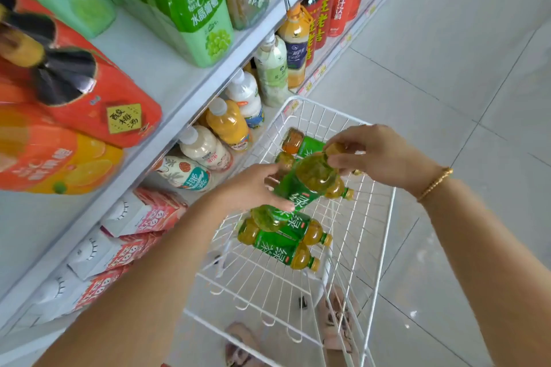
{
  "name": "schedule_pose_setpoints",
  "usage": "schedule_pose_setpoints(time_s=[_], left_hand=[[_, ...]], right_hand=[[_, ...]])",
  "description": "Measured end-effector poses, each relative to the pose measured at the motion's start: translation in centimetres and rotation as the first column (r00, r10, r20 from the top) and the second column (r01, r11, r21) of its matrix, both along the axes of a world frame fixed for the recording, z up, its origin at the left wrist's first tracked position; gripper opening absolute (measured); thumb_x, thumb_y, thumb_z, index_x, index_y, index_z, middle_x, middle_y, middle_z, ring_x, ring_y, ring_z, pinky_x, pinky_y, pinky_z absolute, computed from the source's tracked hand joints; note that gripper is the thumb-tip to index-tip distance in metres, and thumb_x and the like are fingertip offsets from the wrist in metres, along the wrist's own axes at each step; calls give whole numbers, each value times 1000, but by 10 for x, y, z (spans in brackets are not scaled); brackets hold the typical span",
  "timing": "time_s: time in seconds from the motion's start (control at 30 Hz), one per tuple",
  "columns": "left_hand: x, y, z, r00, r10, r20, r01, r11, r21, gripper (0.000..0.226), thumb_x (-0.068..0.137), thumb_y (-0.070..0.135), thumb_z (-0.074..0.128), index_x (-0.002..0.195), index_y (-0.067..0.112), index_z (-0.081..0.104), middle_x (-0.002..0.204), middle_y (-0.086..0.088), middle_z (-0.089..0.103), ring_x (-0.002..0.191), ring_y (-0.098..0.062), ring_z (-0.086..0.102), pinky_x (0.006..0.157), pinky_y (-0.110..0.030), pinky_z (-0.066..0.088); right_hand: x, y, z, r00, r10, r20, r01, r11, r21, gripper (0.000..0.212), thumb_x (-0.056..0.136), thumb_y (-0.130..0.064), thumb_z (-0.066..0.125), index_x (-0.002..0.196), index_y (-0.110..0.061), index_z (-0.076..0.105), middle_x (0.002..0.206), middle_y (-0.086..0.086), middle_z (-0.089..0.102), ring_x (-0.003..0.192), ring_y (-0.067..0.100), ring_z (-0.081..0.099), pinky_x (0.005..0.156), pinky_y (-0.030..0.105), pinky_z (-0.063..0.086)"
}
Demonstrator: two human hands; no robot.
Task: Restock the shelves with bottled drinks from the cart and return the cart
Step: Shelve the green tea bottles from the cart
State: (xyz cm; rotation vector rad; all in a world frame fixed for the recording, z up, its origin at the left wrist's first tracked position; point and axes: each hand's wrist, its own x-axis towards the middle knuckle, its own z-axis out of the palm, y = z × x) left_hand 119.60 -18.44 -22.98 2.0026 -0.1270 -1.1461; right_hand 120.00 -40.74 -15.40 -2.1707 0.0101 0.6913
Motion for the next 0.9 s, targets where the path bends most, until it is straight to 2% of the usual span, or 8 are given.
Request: schedule_pose_setpoints(time_s=[0.1, 0.2, 0.3, 0.4, 0.53, 0.63, 0.77, 0.9], left_hand=[[-9, 11, 25, 991, 45, 126, -46, 999, 3, 46, 65, 25, 84, 104, 27, 61, 101, 14, 66, 96, -7, 64, 90, -37, 53], [-18, 27, 42, 960, 134, 246, -147, 989, 34, 40, 67, 31, 81, 99, 30, 58, 100, 14, 66, 92, -6, 64, 87, -36, 53], [-26, 46, 55, 922, 260, 285, -277, 961, 21, 34, 69, 32, 79, 92, 35, 53, 99, 17, 64, 93, -5, 63, 88, -38, 52], [-35, 64, 60, 875, 345, 338, -380, 924, 42, 37, 66, 35, 81, 90, 33, 53, 95, 18, 65, 93, -6, 63, 88, -37, 51], [-44, 78, 56, 846, 415, 335, -446, 895, 18, 32, 71, 29, 77, 96, 31, 57, 92, 16, 68, 85, -2, 66, 71, -24, 53], [-48, 82, 50, 814, 489, 315, -506, 862, -30, 36, 73, 23, 77, 105, 21, 59, 93, 14, 68, 79, 4, 66, 59, -10, 49], [-51, 83, 39, 789, 537, 298, -546, 836, -57, 41, 71, 26, 80, 106, 21, 60, 97, 11, 70, 87, -4, 68, 72, -26, 53], [-53, 81, 33, 800, 537, 268, -546, 836, -46, 34, 71, 26, 79, 98, 30, 58, 96, 14, 68, 87, -1, 66, 70, -22, 51]], right_hand=[[-3, 8, 4, 979, -162, -127, 197, 913, 358, 23, 84, -8, 66, 107, -7, 65, 88, 9, 68, 67, 11, 68, 67, 22, 58], [-8, 28, -16, 825, -442, -352, 565, 622, 542, 23, 86, -3, 61, 108, -4, 64, 86, 8, 67, 69, 14, 65, 66, 20, 57], [-28, 47, -83, 578, -630, -519, 800, 563, 207, 17, 86, 1, 57, 103, 2, 60, 76, 6, 55, 47, 3, 58, 58, 18, 52], [-75, 69, -146, 364, -624, -691, 867, 498, 7, 11, 90, -3, 52, 82, -10, 53, 74, 4, 50, 38, 2, 55, 49, 17, 50], [-106, 83, -181, -18, -543, -839, 991, 103, -88, 15, 95, 2, 43, 87, -7, 52, 87, 18, 51, 73, 26, 52, 62, 36, 54], [-110, 84, -209, -184, -555, -811, 978, -20, -208, 26, 91, -15, 60, 115, -13, 52, 120, 14, 48, 97, 27, 52, 65, 30, 54], [-98, 80, -226, -303, -532, -791, 943, -49, -329, 49, 73, -43, 76, 105, -13, 53, 98, 6, 48, 69, 19, 47, 46, 27, 50], [-83, 76, -232, -254, -544, -800, 947, 30, -321, 48, 71, -40, 78, 103, -15, 53, 103, 9, 49, 87, 24, 53, 73, 32, 51]])
